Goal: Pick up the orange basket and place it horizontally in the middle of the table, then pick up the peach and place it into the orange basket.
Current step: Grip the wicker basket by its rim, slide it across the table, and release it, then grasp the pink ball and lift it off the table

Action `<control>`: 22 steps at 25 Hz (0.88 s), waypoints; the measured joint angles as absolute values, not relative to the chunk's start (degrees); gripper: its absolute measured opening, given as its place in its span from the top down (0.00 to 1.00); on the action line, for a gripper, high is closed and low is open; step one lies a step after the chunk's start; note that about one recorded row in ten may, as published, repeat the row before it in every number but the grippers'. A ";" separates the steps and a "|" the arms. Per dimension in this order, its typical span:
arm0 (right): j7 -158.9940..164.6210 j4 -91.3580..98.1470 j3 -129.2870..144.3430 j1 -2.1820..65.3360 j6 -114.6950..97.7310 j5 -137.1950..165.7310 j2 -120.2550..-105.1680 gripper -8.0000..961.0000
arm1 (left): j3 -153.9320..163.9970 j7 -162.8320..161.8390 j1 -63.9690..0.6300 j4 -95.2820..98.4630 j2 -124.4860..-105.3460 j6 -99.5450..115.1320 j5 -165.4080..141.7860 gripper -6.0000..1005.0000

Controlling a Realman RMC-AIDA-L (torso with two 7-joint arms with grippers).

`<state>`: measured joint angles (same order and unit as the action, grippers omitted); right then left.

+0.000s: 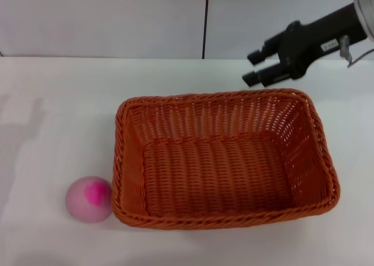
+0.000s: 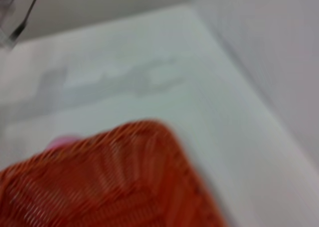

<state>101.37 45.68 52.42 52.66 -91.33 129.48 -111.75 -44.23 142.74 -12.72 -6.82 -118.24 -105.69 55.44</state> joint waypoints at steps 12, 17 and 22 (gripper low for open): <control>88.38 52.72 38.63 29.70 -88.62 95.84 -117.56 0.42 | -35.16 134.54 -13.56 8.52 -116.12 -110.27 47.71 0.23; 77.94 45.79 37.87 19.76 -89.68 77.04 -118.57 0.42 | -21.67 131.56 -13.61 13.84 -113.19 -110.45 47.20 0.23; 69.30 35.47 34.03 14.63 -94.10 65.00 -118.46 0.42 | -13.90 128.46 -13.45 22.66 -113.62 -109.94 47.19 0.23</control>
